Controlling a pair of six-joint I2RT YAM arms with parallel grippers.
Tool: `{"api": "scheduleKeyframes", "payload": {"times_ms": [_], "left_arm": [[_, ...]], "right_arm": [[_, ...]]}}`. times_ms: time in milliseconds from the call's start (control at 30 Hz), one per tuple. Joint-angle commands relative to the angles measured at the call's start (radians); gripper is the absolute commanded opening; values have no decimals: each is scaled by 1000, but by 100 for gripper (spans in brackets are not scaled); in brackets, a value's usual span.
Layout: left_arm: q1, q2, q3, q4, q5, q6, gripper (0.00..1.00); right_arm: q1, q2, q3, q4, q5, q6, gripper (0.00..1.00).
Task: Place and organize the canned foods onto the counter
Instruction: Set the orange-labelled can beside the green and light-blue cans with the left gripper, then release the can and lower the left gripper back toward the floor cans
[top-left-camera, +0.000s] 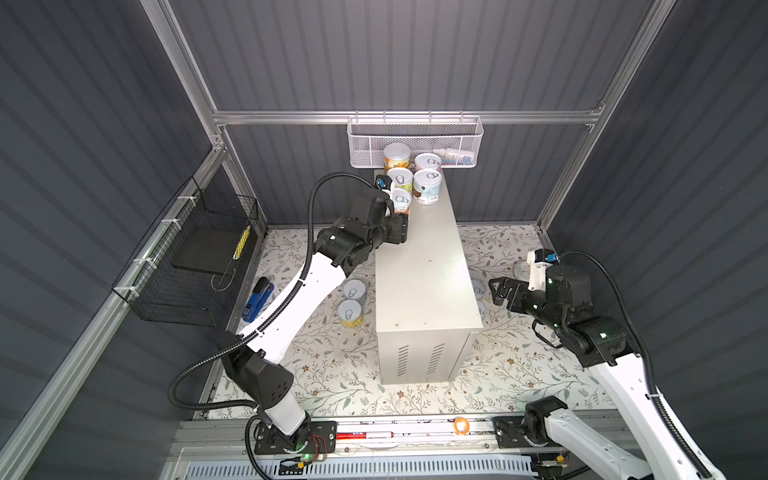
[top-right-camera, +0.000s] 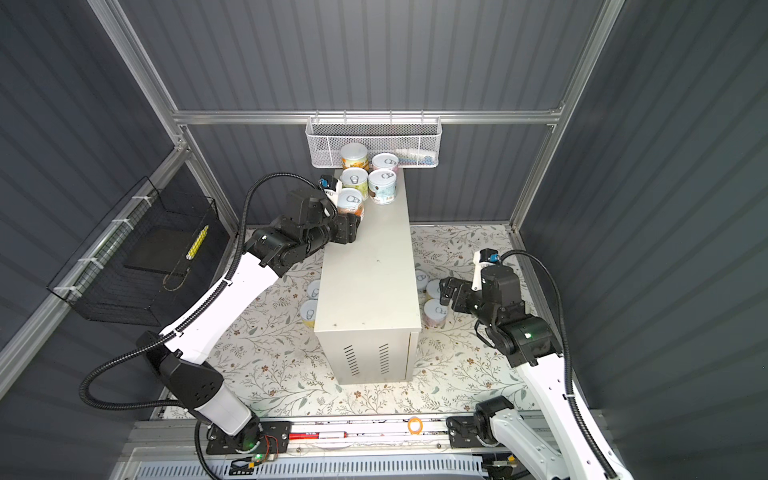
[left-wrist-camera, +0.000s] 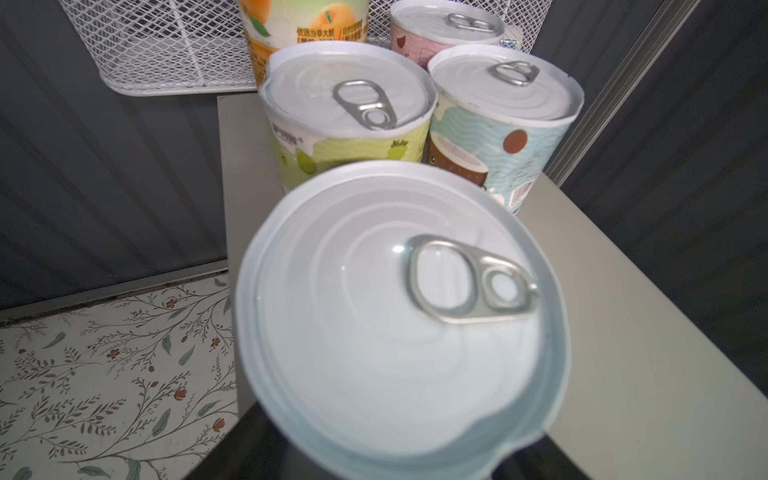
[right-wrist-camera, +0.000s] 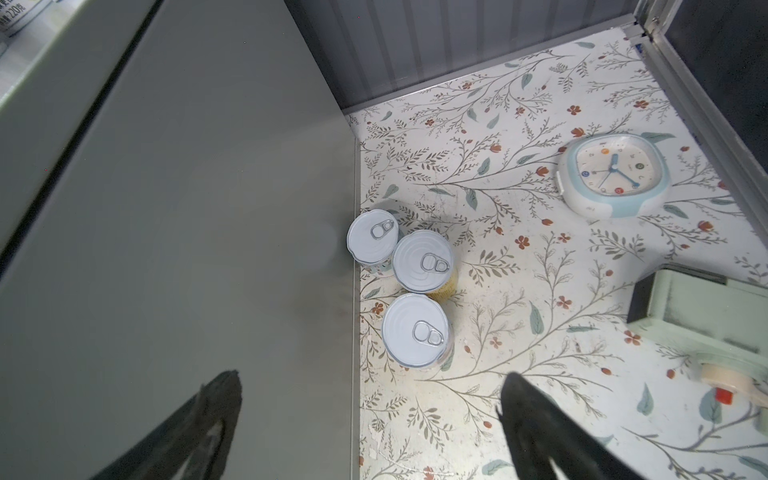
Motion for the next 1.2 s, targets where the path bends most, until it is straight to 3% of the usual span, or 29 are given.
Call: {"api": "scheduleKeyframes", "payload": {"times_ms": [0, 200, 400, 567, 733, 833, 933, 1100, 1167], "left_arm": [[8, 40, 30, -45, 29, 19, 73], [16, 52, 51, -63, 26, 14, 75], [17, 22, 39, -73, 1, 12, 99], [17, -37, 35, -82, 24, 41, 99], [15, -192, -71, -42, 198, 29, 100], [10, -307, -166, -19, 223, -23, 100], [11, -436, -276, 18, 145, -64, 100], [11, -590, -416, 25, -139, -80, 100], [11, -624, -481, 17, -205, -86, 99]], "right_arm": [[-4, 7, -7, 11, 14, -10, 98], [-4, 8, -7, 15, 11, -10, 98], [-4, 12, -12, 16, 9, -9, 98], [-4, 5, -23, 17, 6, -4, 98], [-9, -1, -64, 33, 20, 0, 99], [-13, 0, -98, 47, 20, 15, 99], [-20, 3, -129, 61, 15, 28, 99], [-33, 27, -169, 88, -10, 37, 99], [-37, 50, -181, 101, -19, 40, 99]]}}
